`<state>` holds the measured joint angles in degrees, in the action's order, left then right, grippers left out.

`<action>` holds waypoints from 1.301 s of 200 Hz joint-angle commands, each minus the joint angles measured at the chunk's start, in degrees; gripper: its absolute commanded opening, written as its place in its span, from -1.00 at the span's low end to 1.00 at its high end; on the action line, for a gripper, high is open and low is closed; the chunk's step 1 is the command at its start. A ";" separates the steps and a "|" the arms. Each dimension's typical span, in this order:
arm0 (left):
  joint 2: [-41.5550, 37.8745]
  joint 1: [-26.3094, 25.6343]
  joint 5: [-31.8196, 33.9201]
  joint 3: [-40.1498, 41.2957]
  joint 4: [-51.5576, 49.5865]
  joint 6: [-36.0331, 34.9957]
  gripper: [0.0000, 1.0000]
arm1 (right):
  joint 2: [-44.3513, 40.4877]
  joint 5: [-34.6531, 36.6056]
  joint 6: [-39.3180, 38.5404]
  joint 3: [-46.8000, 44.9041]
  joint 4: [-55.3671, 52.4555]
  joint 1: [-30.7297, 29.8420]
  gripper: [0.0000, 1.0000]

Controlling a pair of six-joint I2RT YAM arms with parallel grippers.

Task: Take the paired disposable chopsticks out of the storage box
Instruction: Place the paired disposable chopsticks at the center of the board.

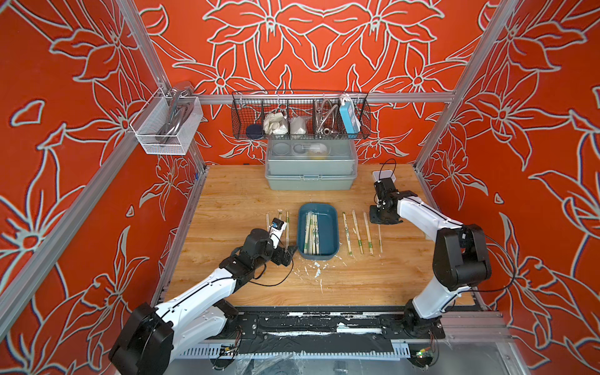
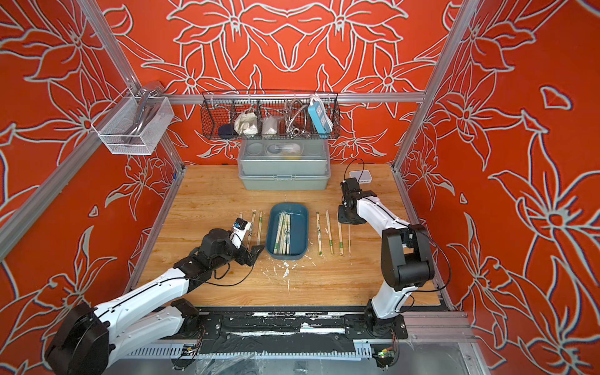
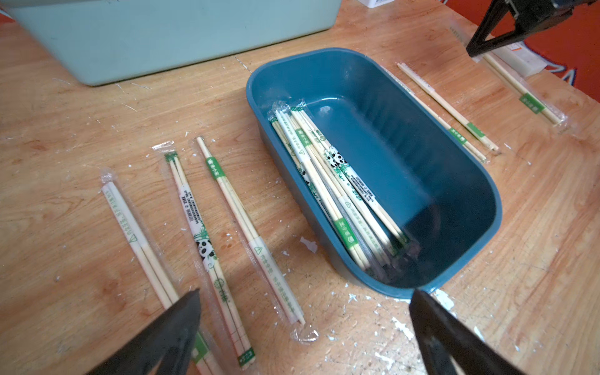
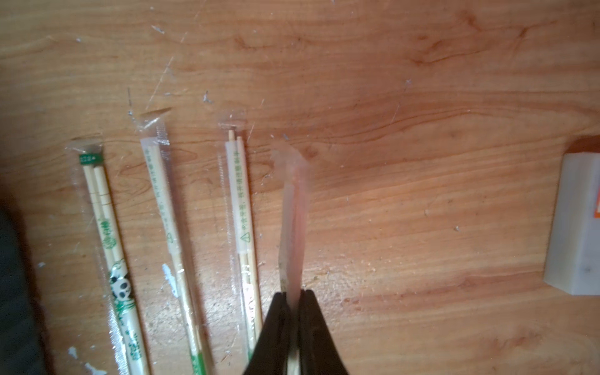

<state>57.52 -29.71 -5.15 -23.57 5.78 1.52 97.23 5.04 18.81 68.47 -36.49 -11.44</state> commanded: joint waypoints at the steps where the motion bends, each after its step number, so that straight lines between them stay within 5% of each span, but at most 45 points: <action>1: 0.67 -0.34 -0.36 -0.38 0.88 0.30 1.00 | 1.85 -0.02 -3.43 -1.38 3.89 1.19 -0.86; 175: 1.37 -0.34 -1.16 -0.34 1.34 0.06 1.00 | 10.34 -1.61 -6.85 1.48 4.02 2.34 -0.76; 260: 1.63 -0.34 -0.48 -0.60 0.99 0.15 1.00 | 9.63 -0.03 -6.56 1.97 3.17 2.38 -0.48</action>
<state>58.81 -29.71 -5.65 -23.57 6.50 1.50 107.20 3.64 12.38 69.36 -31.38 -9.34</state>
